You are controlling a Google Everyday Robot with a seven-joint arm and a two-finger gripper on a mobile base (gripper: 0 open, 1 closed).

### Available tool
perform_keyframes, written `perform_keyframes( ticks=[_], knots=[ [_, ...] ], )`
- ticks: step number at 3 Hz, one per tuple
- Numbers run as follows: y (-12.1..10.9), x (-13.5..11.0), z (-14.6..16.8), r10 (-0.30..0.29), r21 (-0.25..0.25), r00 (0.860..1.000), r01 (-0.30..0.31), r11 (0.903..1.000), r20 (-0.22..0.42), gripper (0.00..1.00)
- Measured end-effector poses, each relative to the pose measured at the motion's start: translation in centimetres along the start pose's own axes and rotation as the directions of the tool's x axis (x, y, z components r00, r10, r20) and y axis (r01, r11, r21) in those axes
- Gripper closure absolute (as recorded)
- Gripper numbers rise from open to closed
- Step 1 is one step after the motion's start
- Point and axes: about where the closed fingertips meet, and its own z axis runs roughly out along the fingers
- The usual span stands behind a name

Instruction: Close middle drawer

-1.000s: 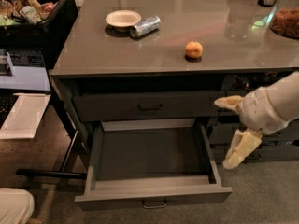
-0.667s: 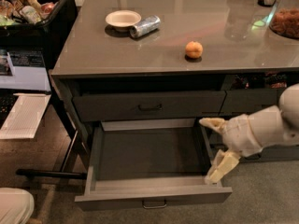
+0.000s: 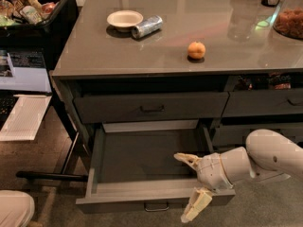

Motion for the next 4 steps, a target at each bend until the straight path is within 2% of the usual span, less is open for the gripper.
perform_keyframes(
  ticks=[1, 2, 3, 4],
  knots=[
    [0.0, -0.1, 0.0, -0.002, -0.001, 1.000, 0.002, 1.0000, -0.003, 0.00],
    [0.0, 0.8, 1.4, 0.010, 0.001, 1.000, -0.010, 1.0000, -0.004, 0.00],
    [-0.1, 3.3, 5.9, 0.042, 0.008, 0.999, -0.042, 0.9991, -0.027, 0.13],
    [0.1, 5.2, 10.2, 0.068, 0.010, 0.997, -0.068, 0.9976, -0.031, 0.37]
  ],
)
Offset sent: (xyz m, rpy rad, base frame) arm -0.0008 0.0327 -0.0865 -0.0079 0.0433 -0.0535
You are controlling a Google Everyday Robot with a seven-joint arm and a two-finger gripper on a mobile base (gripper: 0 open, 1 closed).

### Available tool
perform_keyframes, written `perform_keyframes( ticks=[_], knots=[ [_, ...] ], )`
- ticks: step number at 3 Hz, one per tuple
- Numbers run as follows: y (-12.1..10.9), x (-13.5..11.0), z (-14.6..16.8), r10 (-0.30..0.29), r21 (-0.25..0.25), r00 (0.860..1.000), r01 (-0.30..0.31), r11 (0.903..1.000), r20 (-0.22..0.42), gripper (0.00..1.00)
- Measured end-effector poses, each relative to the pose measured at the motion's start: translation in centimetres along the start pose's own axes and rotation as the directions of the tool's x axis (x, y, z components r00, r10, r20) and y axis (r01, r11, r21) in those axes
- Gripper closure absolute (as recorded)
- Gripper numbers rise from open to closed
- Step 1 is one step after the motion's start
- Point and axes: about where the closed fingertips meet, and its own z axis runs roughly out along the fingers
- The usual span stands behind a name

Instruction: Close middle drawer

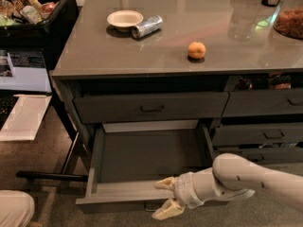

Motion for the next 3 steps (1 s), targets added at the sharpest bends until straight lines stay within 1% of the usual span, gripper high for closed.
perform_keyframes(
  ticks=[1, 2, 3],
  knots=[
    [0.9, 0.5, 3.4, 0.012, -0.004, 1.000, -0.012, 0.9999, 0.013, 0.59],
    [1.7, 1.8, 6.9, 0.036, -0.006, 0.999, -0.036, 0.9994, 0.005, 0.83],
    [1.1, 3.6, 9.7, 0.058, -0.001, 0.998, -0.058, 0.9983, 0.003, 1.00]
  ],
)
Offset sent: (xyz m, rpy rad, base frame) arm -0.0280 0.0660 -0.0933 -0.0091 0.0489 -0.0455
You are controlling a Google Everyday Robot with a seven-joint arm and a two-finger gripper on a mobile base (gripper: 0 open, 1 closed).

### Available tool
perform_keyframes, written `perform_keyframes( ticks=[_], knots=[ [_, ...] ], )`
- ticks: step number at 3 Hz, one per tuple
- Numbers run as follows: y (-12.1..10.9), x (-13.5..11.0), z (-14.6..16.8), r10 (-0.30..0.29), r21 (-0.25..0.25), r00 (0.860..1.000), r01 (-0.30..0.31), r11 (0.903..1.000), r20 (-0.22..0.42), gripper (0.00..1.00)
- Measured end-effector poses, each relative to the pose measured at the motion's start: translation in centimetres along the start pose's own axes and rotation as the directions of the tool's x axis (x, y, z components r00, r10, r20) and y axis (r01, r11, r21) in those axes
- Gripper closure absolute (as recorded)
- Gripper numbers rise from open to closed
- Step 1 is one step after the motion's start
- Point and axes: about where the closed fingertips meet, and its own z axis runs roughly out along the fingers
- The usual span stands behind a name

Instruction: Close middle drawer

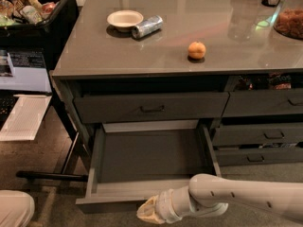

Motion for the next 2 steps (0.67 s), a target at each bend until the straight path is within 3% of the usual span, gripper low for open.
perform_keyframes(
  ticks=[2],
  knots=[
    [-2.1, 2.4, 4.7, 0.017, -0.014, 0.999, -0.016, 0.9998, 0.028, 1.00]
  ],
)
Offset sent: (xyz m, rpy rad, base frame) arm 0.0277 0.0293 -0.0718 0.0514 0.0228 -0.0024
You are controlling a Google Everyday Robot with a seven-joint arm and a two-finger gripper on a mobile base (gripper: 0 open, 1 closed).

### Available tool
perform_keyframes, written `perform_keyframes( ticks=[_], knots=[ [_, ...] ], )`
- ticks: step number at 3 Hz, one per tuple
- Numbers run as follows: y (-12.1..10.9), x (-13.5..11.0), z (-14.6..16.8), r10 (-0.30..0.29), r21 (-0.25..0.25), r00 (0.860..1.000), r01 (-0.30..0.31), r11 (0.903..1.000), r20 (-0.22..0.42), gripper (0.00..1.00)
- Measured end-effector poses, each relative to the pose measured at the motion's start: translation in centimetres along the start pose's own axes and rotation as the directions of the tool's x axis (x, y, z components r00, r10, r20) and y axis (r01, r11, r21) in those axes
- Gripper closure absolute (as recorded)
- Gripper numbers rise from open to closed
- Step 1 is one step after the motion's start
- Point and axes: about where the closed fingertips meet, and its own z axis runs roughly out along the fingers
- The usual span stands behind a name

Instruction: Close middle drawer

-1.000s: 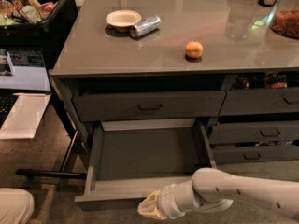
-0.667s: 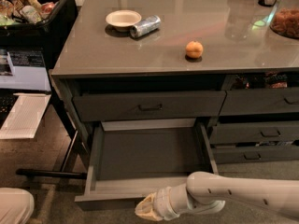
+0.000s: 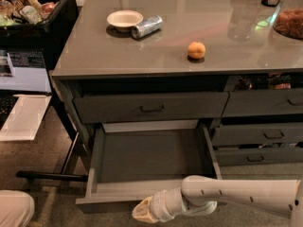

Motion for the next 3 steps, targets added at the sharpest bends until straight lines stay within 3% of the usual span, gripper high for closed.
perform_keyframes(
  ticks=[1, 3],
  knots=[
    [-0.9, -2.0, 0.2, -0.051, 0.009, 0.998, 0.051, 0.9987, 0.032, 0.83],
    [-1.9, -6.5, 1.5, -0.137, -0.003, 0.985, 0.138, 0.9904, 0.101, 0.36]
  ],
)
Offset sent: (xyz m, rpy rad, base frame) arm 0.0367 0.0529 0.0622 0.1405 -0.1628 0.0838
